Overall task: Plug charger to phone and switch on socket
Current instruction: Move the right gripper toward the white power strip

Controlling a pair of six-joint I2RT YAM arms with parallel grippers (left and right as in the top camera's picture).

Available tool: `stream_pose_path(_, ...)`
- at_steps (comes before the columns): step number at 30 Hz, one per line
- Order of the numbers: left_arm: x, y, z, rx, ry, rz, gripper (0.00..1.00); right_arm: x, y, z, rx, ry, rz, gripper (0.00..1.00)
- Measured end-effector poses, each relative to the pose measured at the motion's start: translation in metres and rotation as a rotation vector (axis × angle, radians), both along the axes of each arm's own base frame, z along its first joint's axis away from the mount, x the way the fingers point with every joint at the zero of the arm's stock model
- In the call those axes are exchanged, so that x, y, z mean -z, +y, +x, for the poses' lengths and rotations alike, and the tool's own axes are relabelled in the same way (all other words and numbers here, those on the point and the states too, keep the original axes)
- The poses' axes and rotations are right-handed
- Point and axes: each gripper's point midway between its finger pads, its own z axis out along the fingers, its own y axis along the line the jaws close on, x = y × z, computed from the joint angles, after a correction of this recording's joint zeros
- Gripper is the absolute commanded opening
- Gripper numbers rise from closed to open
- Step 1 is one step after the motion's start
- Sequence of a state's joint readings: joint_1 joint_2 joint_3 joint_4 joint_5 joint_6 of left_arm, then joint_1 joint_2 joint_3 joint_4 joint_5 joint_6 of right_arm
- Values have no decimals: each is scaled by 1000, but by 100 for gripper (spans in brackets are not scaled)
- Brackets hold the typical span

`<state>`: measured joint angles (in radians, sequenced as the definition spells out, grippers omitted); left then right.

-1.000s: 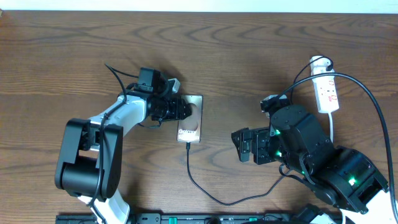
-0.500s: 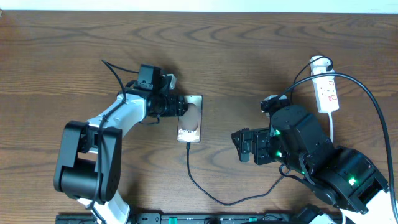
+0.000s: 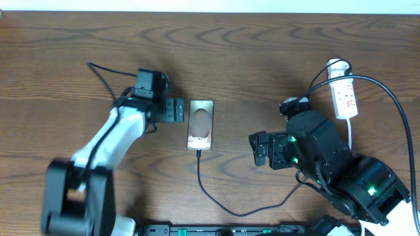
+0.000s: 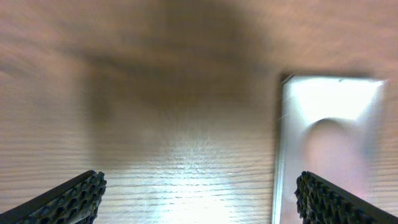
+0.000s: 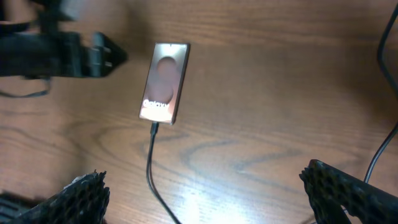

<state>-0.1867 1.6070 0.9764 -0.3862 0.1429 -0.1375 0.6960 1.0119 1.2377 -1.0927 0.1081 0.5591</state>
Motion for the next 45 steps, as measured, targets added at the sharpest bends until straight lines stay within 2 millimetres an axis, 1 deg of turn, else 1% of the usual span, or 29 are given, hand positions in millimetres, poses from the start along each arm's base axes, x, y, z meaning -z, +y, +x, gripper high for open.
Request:
stream_pose_path(3, -51, 3, 4, -10, -143, -11, 99, -2, -2, 4, 16, -17, -9, 99)
stream_pose_path(7, -108, 6, -6, -15, -288, -33, 99, 1, -4, 8, 30, -21, -28, 99)
stream_pose_path(8, -119, 6, -9, -16, -314, -38, 99, 2, -3, 9, 31, -20, -31, 99)
stream_pose_path(10, -138, 9, -18, -18, -360, -44, 99, 4, -2, 11, 33, -16, -37, 99)
stream_pose_path(11, -148, 10, -25, -19, -382, -47, 99, 5, -1, 13, 34, -15, -39, 99)
stream_pose_path(18, -189, 18, -58, -25, -483, -61, 99, 5, 0, 16, 38, -19, -42, 99)
stream_pose_path(23, -201, 21, -74, -26, -510, -67, 99, 7, -5, 16, 57, -20, -65, 99)
stream_pose_path(30, -191, 23, -82, -27, -462, -55, 99, 10, -33, 15, 179, -5, -107, 99)
stream_pose_path(39, -183, 22, -80, -26, -432, -49, 99, 6, -97, 11, 408, 15, -124, 99)
stream_pose_path(45, -181, 22, -78, -26, -423, -47, 99, 1, -131, 2, 537, 10, -117, 99)
